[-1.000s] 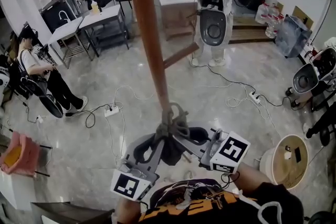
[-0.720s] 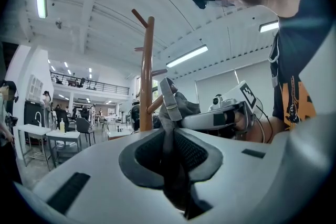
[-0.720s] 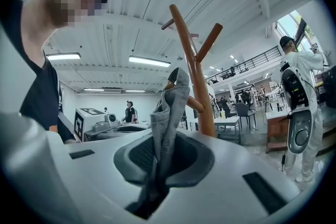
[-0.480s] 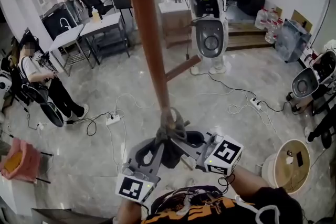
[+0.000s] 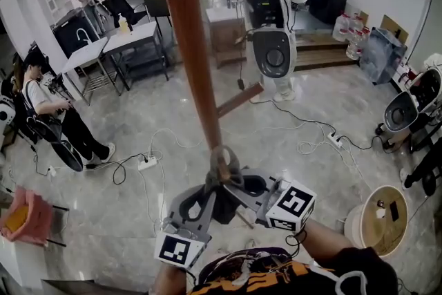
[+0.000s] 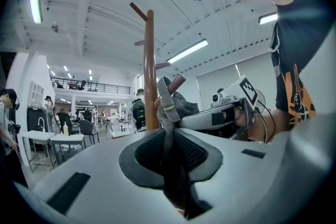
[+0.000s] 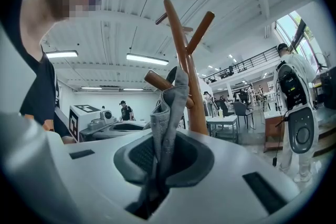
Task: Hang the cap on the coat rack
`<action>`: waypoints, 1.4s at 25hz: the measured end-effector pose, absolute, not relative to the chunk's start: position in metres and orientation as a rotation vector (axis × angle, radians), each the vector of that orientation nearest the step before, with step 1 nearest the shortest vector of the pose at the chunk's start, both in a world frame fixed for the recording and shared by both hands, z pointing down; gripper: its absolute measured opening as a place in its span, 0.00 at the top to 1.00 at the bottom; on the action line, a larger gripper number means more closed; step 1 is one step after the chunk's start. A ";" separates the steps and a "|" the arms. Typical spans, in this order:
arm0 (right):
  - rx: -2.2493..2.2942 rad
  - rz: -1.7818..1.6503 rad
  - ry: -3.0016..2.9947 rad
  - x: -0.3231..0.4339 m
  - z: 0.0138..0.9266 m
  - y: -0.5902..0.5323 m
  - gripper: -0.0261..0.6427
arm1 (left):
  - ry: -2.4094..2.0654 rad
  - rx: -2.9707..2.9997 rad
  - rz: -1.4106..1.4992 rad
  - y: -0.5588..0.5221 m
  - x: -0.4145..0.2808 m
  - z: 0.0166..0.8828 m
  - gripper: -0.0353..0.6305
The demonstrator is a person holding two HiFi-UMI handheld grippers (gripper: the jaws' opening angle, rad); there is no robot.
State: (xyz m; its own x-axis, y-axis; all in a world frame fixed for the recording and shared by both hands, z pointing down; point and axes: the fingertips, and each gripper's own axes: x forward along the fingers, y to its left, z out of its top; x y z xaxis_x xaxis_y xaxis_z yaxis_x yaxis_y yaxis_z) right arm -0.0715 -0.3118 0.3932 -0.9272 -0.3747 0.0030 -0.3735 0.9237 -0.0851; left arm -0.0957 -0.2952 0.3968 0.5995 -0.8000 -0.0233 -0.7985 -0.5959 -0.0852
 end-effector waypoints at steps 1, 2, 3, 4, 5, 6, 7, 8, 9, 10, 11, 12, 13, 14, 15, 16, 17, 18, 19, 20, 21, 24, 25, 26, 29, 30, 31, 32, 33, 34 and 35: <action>-0.599 -0.128 3.069 -0.072 0.393 -0.312 0.89 | 1.368 -2.737 -0.037 -0.296 -0.097 0.398 0.84; -0.604 -0.124 3.070 -0.072 0.394 -0.313 0.89 | 1.370 -2.745 -0.066 -0.296 -0.098 0.402 0.84; -0.610 -0.120 3.071 -0.073 0.394 -0.313 0.89 | 1.371 -2.753 -0.107 -0.297 -0.100 0.408 0.84; -0.616 -0.117 3.071 -0.073 0.395 -0.314 0.89 | 1.372 -2.758 -0.137 -0.298 -0.102 0.412 0.84; -0.622 -0.113 3.070 -0.073 0.395 -0.316 0.89 | 1.371 -2.760 -0.143 -0.299 -0.103 0.414 0.84; -0.628 -0.109 3.069 -0.074 0.396 -0.317 0.89 | 1.369 -2.757 -0.130 -0.301 -0.103 0.414 0.84; -0.635 -0.104 3.070 -0.074 0.397 -0.318 0.89 | 1.367 -2.754 -0.112 -0.302 -0.103 0.413 0.84; -0.640 -0.099 3.072 -0.073 0.398 -0.318 0.89 | 1.367 -2.752 -0.100 -0.303 -0.102 0.414 0.84; -0.645 -0.093 3.075 -0.073 0.399 -0.317 0.89 | 1.368 -2.751 -0.089 -0.303 -0.101 0.413 0.84; -0.647 -0.089 3.077 -0.072 0.401 -0.317 0.89 | 1.369 -2.748 -0.075 -0.303 -0.099 0.413 0.84; -0.649 -0.087 3.079 -0.071 0.402 -0.316 0.89 | 1.369 -2.745 -0.063 -0.303 -0.098 0.413 0.84; -0.649 -0.088 3.079 -0.071 0.403 -0.316 0.89 | 1.370 -2.743 -0.059 -0.303 -0.098 0.414 0.84; -0.650 -0.090 3.079 -0.071 0.404 -0.315 0.89 | 1.371 -2.741 -0.062 -0.303 -0.099 0.415 0.84; -0.652 -0.093 3.079 -0.072 0.404 -0.315 0.89 | 1.373 -2.741 -0.070 -0.302 -0.100 0.416 0.84; -0.655 -0.095 3.080 -0.072 0.405 -0.315 0.89 | 1.375 -2.741 -0.077 -0.302 -0.100 0.418 0.84; -0.659 -0.095 3.082 -0.072 0.406 -0.315 0.89 | 1.376 -2.741 -0.078 -0.301 -0.100 0.418 0.84; -0.663 -0.091 3.084 -0.072 0.407 -0.315 0.89 | 1.376 -2.741 -0.074 -0.301 -0.100 0.419 0.84; -0.665 -0.086 3.085 -0.073 0.409 -0.316 0.89 | 1.377 -2.741 -0.073 -0.302 -0.100 0.420 0.84; -0.668 -0.081 3.087 -0.073 0.410 -0.317 0.89 | 1.380 -2.744 -0.077 -0.303 -0.100 0.420 0.84; -0.671 -0.080 3.089 -0.074 0.411 -0.318 0.89 | 1.382 -2.748 -0.083 -0.304 -0.100 0.420 0.84; -0.674 -0.082 3.092 -0.076 0.412 -0.319 0.89 | 1.385 -2.753 -0.093 -0.305 -0.101 0.421 0.84; -0.689 -0.093 3.105 -0.079 0.419 -0.322 0.89 | 1.386 -2.758 -0.084 -0.306 -0.103 0.425 0.84; -0.695 -0.093 3.110 -0.080 0.422 -0.322 0.89 | 1.384 -2.753 -0.070 -0.306 -0.102 0.426 0.84; -0.699 -0.091 3.115 -0.080 0.425 -0.322 0.89 | 1.385 -2.751 -0.080 -0.306 -0.103 0.430 0.84; -0.711 -0.091 3.127 -0.081 0.433 -0.323 0.89 | 1.385 -2.767 -0.149 -0.307 -0.104 0.443 0.84; -0.715 -0.095 3.130 -0.081 0.436 -0.323 0.89 | 1.381 -2.776 -0.150 -0.307 -0.104 0.447 0.84; -0.719 -0.100 3.132 -0.082 0.438 -0.323 0.89 | 1.383 -2.783 -0.155 -0.308 -0.104 0.448 0.84; -0.723 -0.105 3.133 -0.082 0.440 -0.323 0.89 | 1.392 -2.785 -0.168 -0.308 -0.106 0.448 0.84; -0.726 -0.107 3.133 -0.083 0.440 -0.323 0.89 | 1.400 -2.786 -0.186 -0.308 -0.107 0.447 0.84; -0.728 -0.107 3.132 -0.083 0.440 -0.324 0.89 | 1.400 -2.786 -0.181 -0.309 -0.107 0.446 0.84; -0.730 -0.104 3.131 -0.083 0.440 -0.325 0.89 | 1.391 -2.786 -0.150 -0.310 -0.107 0.446 0.84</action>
State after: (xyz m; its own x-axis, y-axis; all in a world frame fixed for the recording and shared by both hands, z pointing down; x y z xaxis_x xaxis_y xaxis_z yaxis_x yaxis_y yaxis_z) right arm -0.0826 -0.3246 0.4397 -0.8943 -0.4389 0.0876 -0.4437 0.8950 -0.0461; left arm -0.1069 -0.3101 0.4457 0.5974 -0.7984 0.0754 -0.7961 -0.6018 -0.0641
